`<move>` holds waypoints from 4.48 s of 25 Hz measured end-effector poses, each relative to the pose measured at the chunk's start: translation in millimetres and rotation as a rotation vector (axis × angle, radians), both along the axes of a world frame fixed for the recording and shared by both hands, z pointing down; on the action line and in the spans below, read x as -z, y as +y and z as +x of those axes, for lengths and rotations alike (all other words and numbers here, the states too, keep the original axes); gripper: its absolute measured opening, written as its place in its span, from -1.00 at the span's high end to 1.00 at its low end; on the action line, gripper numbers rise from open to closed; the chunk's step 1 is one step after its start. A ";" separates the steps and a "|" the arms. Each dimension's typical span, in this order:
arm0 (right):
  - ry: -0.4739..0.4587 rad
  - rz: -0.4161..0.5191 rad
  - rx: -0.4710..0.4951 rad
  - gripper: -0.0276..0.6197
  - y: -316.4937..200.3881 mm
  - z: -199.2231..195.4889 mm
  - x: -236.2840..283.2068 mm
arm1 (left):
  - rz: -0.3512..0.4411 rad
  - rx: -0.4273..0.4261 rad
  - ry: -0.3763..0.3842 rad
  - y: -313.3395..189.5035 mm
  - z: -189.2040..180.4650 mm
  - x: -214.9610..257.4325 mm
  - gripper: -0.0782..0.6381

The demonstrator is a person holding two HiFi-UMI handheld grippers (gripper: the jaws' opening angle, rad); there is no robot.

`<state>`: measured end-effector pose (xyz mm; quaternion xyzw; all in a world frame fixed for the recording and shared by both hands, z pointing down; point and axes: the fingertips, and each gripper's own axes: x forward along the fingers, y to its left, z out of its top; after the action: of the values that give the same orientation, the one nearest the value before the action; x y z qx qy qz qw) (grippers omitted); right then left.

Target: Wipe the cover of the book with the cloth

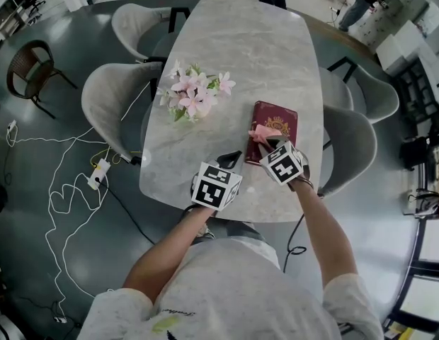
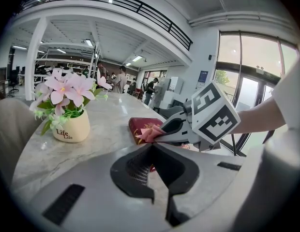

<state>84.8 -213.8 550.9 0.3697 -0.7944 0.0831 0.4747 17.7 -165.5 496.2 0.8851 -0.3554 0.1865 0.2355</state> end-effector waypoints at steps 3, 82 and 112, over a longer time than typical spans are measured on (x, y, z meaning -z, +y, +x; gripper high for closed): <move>0.004 0.000 -0.004 0.86 4.9 -1.4 -0.3 | 0.003 -0.004 0.002 4.0 -1.9 0.4 0.76; 0.245 0.008 0.494 0.86 -91.4 -22.5 55.7 | -0.042 0.193 0.074 -33.2 -15.1 -21.6 0.76; 0.418 -0.166 0.628 0.86 -111.7 -30.7 -24.1 | -0.093 0.261 0.082 -33.2 -24.0 -45.9 0.76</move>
<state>54.1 -325.4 575.0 0.0774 -0.7456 -0.0794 0.6571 -6.3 -198.7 542.2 0.8265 -0.4483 0.1341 0.3129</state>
